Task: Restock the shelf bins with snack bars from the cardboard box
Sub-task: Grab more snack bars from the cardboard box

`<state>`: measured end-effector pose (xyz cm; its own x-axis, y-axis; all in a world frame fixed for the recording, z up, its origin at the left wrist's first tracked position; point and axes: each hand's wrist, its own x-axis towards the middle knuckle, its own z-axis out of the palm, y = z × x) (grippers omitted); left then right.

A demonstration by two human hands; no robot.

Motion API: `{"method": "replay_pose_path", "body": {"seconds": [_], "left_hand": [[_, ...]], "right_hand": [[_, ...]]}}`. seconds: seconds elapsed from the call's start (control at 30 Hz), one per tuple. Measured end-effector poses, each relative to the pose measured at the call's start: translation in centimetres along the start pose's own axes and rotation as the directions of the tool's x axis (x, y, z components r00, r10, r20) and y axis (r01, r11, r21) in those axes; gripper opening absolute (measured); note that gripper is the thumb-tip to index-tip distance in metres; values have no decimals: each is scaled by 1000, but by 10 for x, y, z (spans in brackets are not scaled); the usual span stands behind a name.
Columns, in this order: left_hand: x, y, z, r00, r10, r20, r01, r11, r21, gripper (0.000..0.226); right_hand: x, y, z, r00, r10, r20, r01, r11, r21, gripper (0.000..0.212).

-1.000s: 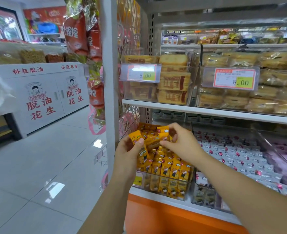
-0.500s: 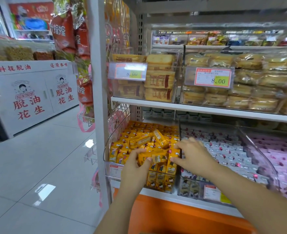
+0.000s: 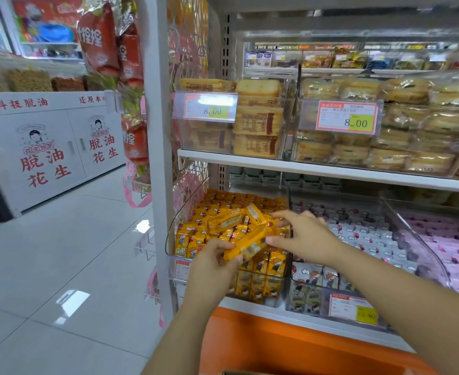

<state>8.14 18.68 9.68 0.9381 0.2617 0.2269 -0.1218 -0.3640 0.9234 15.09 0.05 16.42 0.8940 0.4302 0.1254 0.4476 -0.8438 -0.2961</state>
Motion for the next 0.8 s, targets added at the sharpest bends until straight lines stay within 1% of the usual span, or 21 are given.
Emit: {"method": "replay_pose_path", "body": {"seconds": [0.03, 0.07, 0.1, 0.13, 0.17, 0.2, 0.27, 0.3, 0.33, 0.4, 0.47, 0.5, 0.53, 0.63, 0.7, 0.8], "left_hand": [[2, -1, -1, 1000, -16, 11, 16, 997, -75, 18], [3, -1, -1, 999, -21, 32, 24, 995, -99, 18], [4, -1, 0, 998, -19, 60, 24, 996, -86, 17], [5, 0, 2, 996, -12, 89, 17, 998, -55, 17], [5, 0, 4, 993, -1, 119, 1, 1000, -2, 15], [6, 1, 7, 990, 20, 142, -31, 997, 76, 14], [8, 2, 14, 981, 77, 177, -119, 964, 238, 14], [9, 2, 17, 977, 92, 191, -146, 945, 292, 15], [11, 1, 19, 975, 96, 201, -159, 932, 326, 17], [17, -2, 21, 974, 94, 206, -160, 929, 335, 20], [22, -5, 19, 975, 83, 206, -149, 933, 328, 15], [26, -7, 18, 975, 92, 200, -159, 922, 352, 16], [29, -9, 16, 974, 118, 194, -188, 898, 398, 21], [37, -14, 10, 955, 189, 229, -284, 807, 517, 35], [40, -13, 10, 942, 189, 276, -317, 769, 555, 38], [44, -8, 14, 934, 162, 320, -336, 704, 625, 41]], "right_hand": [[2, -2, 1, 999, 32, 10, -34, 977, 209, 61], [4, -4, 2, 999, 41, 7, -41, 924, 381, 60], [6, -6, 3, 999, 30, -20, -16, 870, 493, 52], [8, -9, 3, 998, 12, -60, 22, 841, 541, 41], [9, -12, 1, 995, -11, -102, 65, 840, 538, 30], [10, -15, 0, 989, -41, -140, 107, 857, 504, 24], [11, -17, 0, 981, -83, -174, 148, 902, 405, 22], [11, -17, 1, 980, -91, -177, 151, 919, 363, 22], [11, -16, 2, 979, -96, -179, 152, 933, 327, 22], [10, -15, 3, 977, -100, -190, 150, 951, 269, 23], [12, -15, 5, 970, -100, -221, 156, 955, 253, 25], [13, -15, 6, 970, -99, -221, 156, 954, 255, 24], [13, -15, 8, 974, -105, -200, 154, 955, 252, 23], [13, -14, 18, 991, -122, -46, 128, 976, 176, 25], [14, -11, 19, 992, -123, -13, 124, 984, 130, 25], [18, -10, 19, 985, -161, 59, 158, 986, 43, 19]]}}
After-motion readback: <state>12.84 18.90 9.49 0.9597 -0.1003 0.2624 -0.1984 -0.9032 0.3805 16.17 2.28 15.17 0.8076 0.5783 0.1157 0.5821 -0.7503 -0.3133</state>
